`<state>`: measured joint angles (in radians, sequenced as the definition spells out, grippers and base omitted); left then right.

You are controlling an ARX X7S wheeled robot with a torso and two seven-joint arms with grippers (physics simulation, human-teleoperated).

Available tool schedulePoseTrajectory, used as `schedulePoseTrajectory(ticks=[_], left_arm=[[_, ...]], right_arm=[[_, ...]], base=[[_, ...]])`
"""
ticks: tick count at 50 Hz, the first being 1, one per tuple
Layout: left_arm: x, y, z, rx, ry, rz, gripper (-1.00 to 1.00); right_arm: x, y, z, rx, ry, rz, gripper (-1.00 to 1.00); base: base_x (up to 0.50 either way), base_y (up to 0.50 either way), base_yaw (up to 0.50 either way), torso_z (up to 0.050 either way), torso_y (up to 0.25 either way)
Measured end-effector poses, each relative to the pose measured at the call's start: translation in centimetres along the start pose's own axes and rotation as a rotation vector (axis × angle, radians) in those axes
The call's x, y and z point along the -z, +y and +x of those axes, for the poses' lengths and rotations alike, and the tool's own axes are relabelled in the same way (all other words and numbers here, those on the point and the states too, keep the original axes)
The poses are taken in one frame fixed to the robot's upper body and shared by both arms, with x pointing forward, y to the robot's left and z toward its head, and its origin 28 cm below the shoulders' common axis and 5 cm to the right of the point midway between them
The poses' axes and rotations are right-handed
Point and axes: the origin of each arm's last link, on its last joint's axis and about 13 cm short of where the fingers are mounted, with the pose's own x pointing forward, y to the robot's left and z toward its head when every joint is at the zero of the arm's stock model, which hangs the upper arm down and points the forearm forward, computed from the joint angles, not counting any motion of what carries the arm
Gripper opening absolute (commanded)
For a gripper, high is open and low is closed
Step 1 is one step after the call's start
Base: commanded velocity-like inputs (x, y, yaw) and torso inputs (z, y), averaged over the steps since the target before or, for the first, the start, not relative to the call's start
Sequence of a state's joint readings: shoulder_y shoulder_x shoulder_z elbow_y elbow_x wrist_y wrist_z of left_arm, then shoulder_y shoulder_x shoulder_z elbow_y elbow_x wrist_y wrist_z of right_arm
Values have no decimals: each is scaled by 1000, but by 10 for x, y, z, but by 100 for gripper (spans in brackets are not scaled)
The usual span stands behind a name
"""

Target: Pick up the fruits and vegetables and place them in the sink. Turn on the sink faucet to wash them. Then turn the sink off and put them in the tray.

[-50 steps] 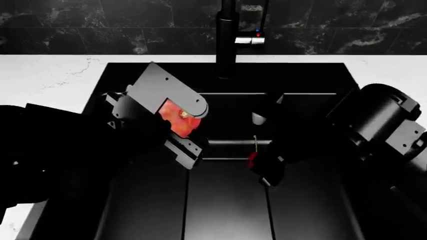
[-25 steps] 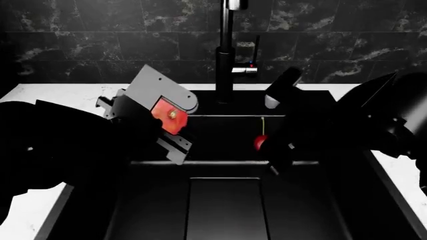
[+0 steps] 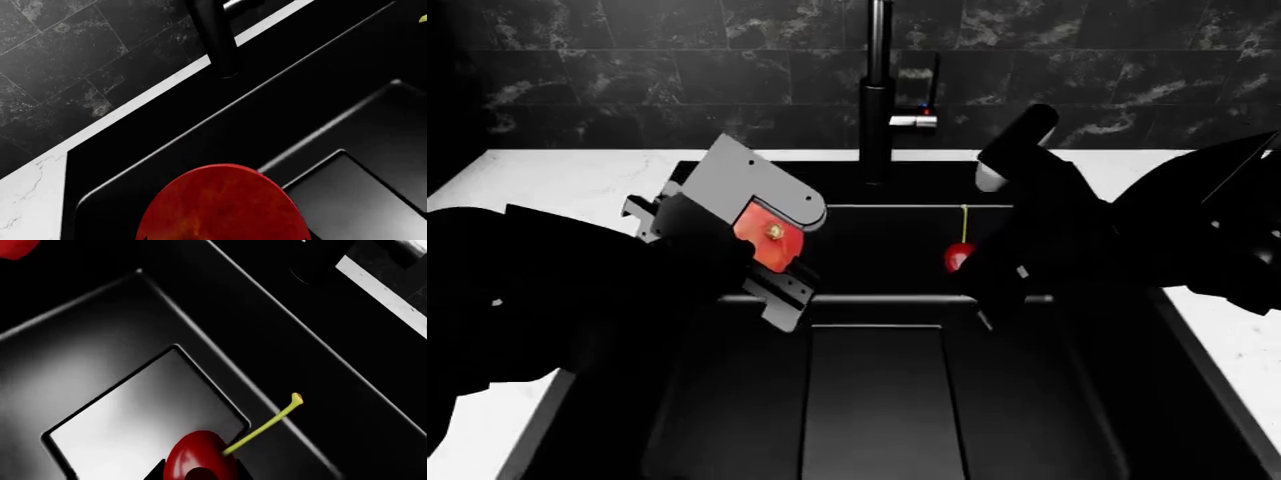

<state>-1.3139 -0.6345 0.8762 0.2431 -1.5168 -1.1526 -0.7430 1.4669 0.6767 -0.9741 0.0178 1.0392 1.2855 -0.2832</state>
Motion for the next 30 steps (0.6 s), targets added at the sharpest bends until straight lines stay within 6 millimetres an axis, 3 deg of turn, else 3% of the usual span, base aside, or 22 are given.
schedulePoseTrajectory(ticks=[11, 25, 30], left_arm=[[-3, -4, -5, 15, -28, 16, -100], [-7, -5, -10, 19, -60, 25, -100], [-8, -4, -12, 13, -68, 27, -100]], right_arm=[[-7, 2, -10, 33, -64, -16, -100], [-18, 3, -26, 100, -194, -43, -100], [-21, 4, -30, 111, -228, -53, -100]], base=[[-455, 5, 0, 0, 0], [-46, -90, 0, 0, 0], [-18, -409, 0, 0, 0]])
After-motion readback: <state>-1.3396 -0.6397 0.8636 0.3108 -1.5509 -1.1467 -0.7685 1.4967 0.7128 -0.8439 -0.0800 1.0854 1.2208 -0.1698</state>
